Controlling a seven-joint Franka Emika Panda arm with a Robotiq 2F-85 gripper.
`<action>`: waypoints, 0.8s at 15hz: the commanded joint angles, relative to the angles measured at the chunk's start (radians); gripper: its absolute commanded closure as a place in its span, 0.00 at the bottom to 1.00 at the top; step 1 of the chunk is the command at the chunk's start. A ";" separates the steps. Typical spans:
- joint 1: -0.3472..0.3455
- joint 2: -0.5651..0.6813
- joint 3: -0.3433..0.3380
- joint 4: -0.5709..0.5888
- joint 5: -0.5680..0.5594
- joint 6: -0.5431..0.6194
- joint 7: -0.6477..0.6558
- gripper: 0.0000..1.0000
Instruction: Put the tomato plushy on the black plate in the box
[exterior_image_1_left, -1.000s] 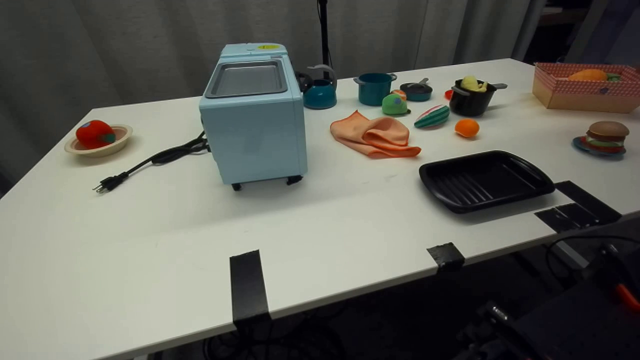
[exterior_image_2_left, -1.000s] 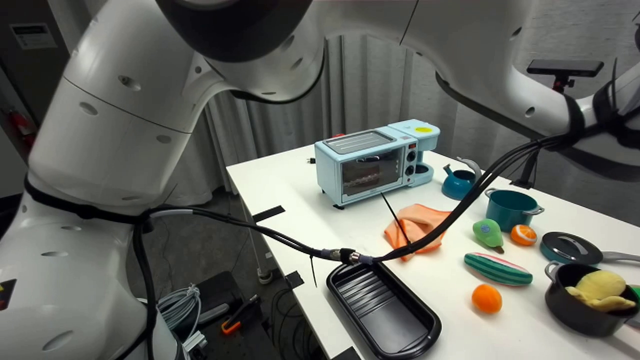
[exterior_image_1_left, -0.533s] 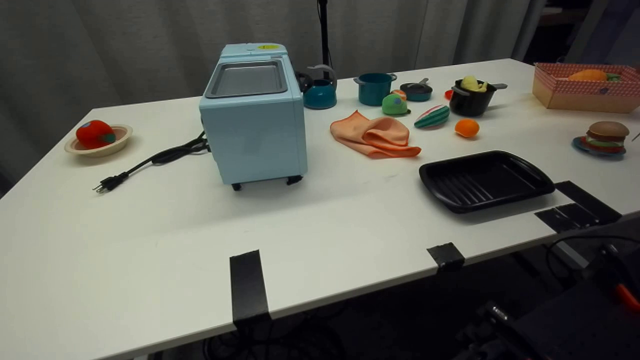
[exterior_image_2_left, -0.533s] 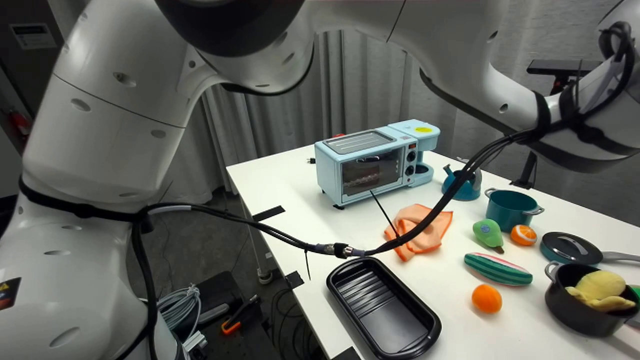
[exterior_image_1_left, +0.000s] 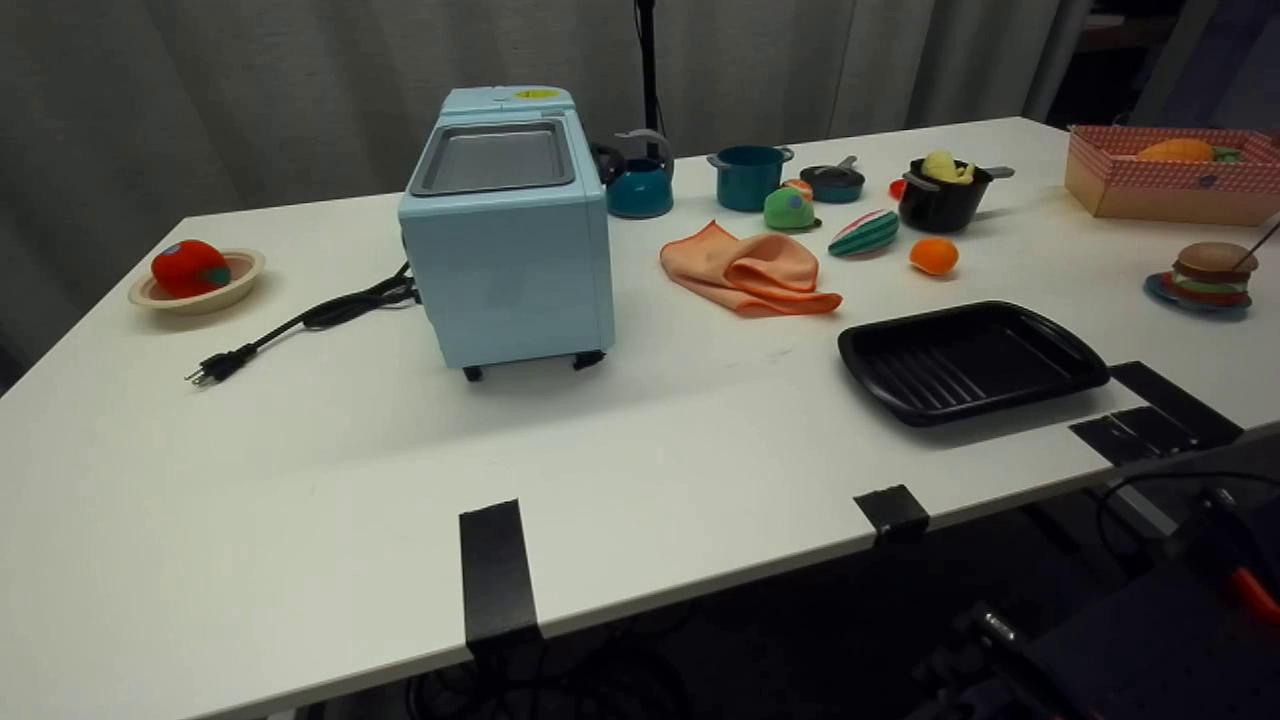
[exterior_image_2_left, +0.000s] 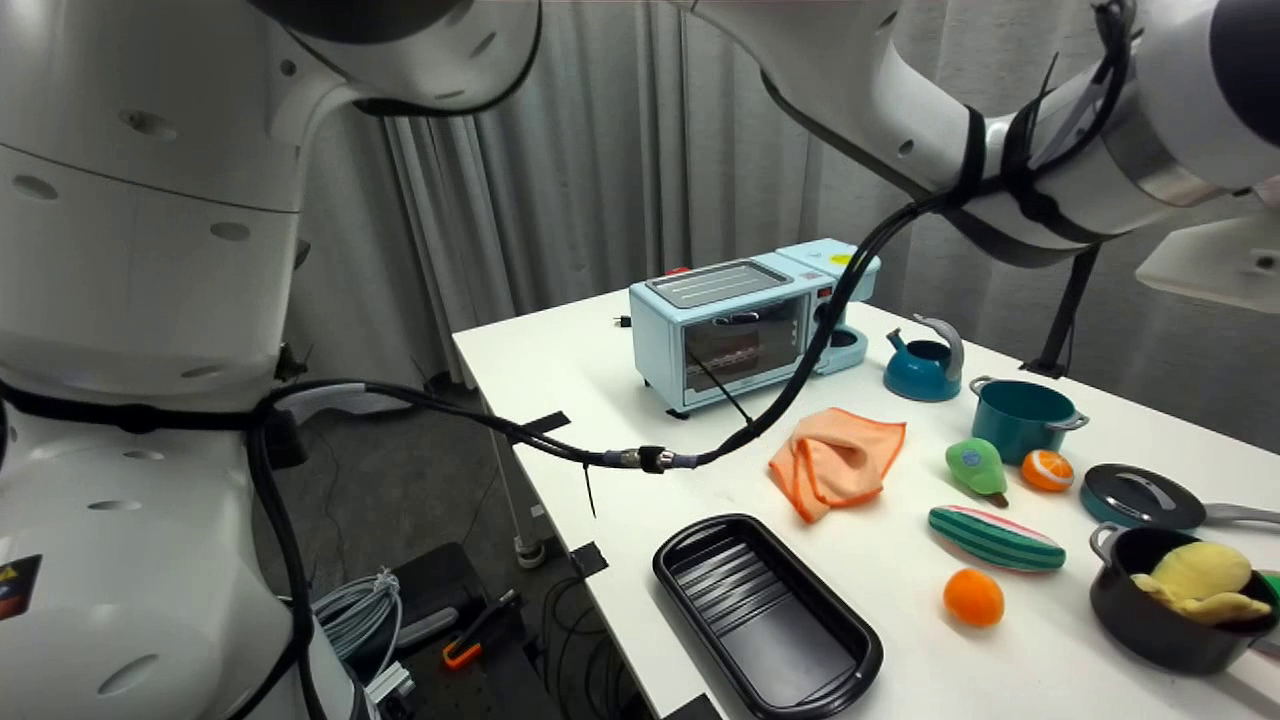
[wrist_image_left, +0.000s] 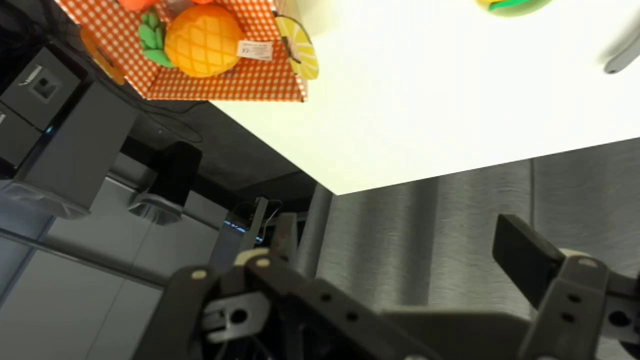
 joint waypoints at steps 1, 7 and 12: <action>-0.012 -0.145 0.080 -0.120 0.081 -0.040 -0.138 0.00; -0.038 -0.295 0.162 -0.230 0.157 -0.130 -0.270 0.00; -0.049 -0.286 0.174 -0.218 0.124 -0.128 -0.232 0.00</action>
